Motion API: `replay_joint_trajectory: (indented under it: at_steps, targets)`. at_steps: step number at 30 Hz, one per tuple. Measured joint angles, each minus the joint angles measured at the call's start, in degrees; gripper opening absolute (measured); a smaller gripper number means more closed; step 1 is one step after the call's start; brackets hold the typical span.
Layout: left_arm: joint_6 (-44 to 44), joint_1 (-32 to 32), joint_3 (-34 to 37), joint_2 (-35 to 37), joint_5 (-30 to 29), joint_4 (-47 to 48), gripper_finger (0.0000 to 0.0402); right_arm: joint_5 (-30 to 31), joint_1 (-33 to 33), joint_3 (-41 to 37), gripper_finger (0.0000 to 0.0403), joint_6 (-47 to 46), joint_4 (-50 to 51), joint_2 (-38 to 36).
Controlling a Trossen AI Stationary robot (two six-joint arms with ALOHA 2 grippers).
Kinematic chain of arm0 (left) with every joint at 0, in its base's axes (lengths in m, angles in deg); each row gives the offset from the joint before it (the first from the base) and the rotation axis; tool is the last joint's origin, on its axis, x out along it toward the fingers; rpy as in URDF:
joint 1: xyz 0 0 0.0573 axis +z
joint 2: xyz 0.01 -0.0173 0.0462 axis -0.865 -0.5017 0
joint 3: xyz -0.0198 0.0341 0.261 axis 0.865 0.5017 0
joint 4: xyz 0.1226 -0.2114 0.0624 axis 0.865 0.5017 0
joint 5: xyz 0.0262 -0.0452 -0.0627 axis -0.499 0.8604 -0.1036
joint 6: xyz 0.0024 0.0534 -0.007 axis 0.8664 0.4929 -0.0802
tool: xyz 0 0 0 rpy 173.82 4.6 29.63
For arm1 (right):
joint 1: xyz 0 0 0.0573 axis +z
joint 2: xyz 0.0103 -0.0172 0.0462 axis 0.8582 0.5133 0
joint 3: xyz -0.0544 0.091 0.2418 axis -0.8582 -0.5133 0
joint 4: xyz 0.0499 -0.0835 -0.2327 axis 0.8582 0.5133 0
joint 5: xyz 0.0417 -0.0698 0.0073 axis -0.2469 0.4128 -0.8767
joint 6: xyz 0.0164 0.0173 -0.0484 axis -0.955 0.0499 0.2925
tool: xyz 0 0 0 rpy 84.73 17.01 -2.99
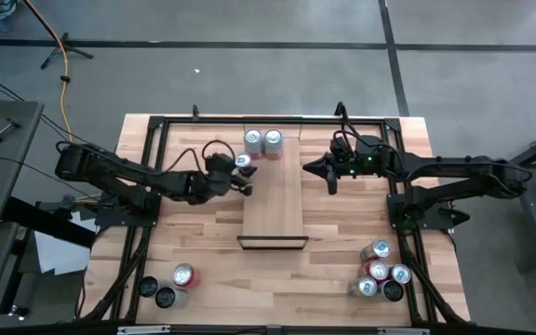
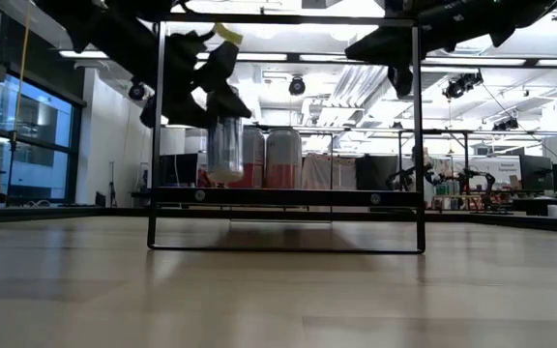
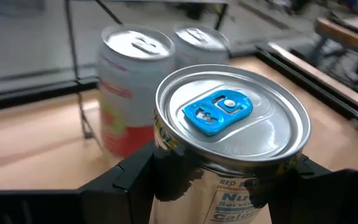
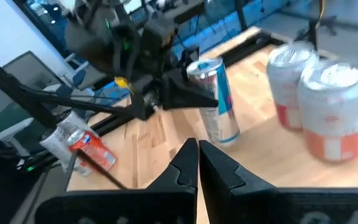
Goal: Place canned beverage on shelf
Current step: Put the blue soda can on the shelf
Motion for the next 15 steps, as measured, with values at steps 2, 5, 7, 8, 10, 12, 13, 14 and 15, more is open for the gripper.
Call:
replay_joint_trajectory:
  at_steps: [2,5,7,8,10,12,13,14,15]
  targets:
    - [0.97,-0.12,0.0,-2.0,-2.21,-1.79,0.0186,2.37,0.0,0.0,0.0,1.22,0.14,-0.6]
    - [4.82,0.64,-0.24,-5.76,-1.61,-7.97,0.0186,5.1,-0.03,0.0,0.0,2.23,0.15,-1.08]
    - [6.75,1.3,-1.09,-7.96,-0.69,-10.73,0.0186,6.18,-0.22,0.0,0.0,2.33,0.13,-1.08]
    - [7.12,1.59,-1.8,-9.1,-0.73,-11.29,0.0186,6.15,-0.28,0.0,0.0,2.33,0.13,-1.06]
    - [7.13,2.19,-2.85,-10.6,-0.63,-10.94,0.0186,6.16,-0.28,0.0,0.0,2.7,0.15,-1.06]
    - [8.06,2.63,-4.05,-11.96,-0.49,-11.19,0.0186,6.16,-0.28,0.0,0.0,3.26,0.5,-1.06]
    - [9.32,2.78,-4.32,-12.44,-0.33,-11.33,0.0186,6.16,-0.28,0.0,0.0,3.28,0.55,-1.06]
    - [10.75,3.03,-4.51,-12.85,-0.18,-11.24,0.0186,6.16,-0.28,0.0,0.0,3.27,0.52,-1.06]
    - [11.81,3.06,-4.63,-13.36,0.09,-11.56,0.0188,6.16,-0.28,0.0,0.0,3.38,0.62,-1.06]
